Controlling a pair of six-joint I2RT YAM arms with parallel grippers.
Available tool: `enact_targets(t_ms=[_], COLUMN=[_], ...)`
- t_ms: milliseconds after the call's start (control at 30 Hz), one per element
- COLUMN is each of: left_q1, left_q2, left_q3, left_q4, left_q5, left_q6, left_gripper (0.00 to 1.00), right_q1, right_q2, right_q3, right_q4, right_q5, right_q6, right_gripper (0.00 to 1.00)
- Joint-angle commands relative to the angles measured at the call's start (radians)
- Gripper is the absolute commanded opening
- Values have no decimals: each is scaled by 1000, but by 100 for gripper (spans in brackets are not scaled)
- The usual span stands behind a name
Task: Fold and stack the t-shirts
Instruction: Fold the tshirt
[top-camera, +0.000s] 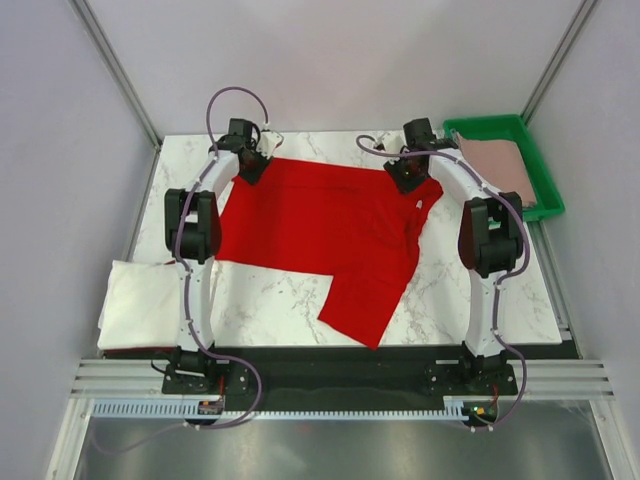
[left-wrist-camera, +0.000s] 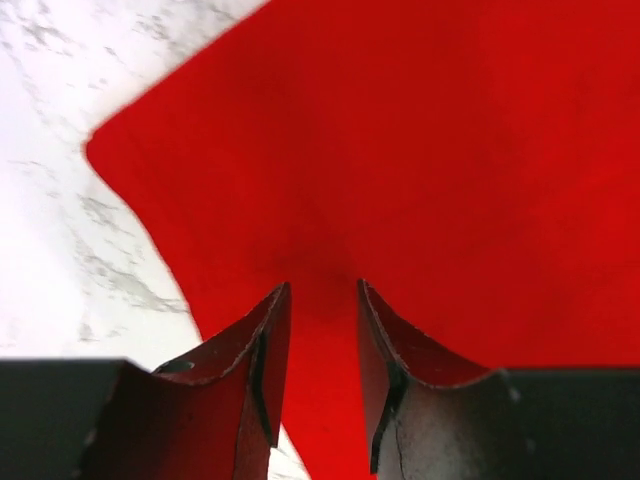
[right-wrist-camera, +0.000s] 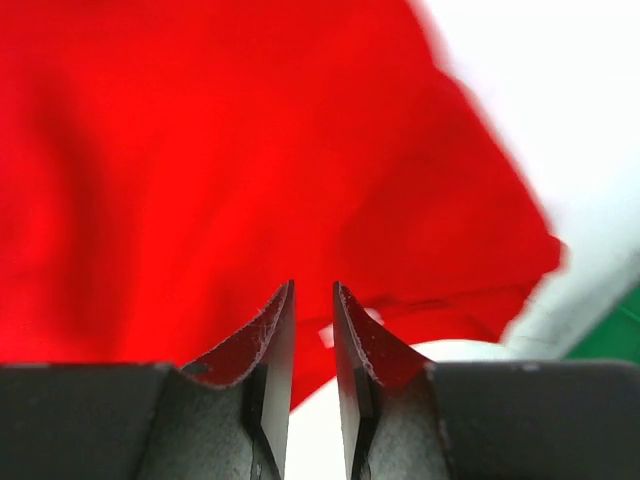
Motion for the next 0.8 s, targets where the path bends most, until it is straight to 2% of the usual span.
enact_targets(t_ms=[0,100,367,767], left_q1=[-14,-14,-4,6], left_q2=[-122,-167,-250,-260], left_q3=[-66,-142,-261,-266], left_q4=[-38,-42,-39,-32], left_q5=[97,113,85,76], left_q6=[-103,-146,-183,-186], left_gripper=[40,39,36,35], right_q1=[127,193,273,298], right_q2=[-154,-174,-142,-67], right_q3=[-81,-124,-173,-165], right_q4=[6,-6,-19,-26], right_q5=[-108,-138,-172,-151], right_q6=[-75,-75,-61,-55], right_gripper=[29,29,27,29])
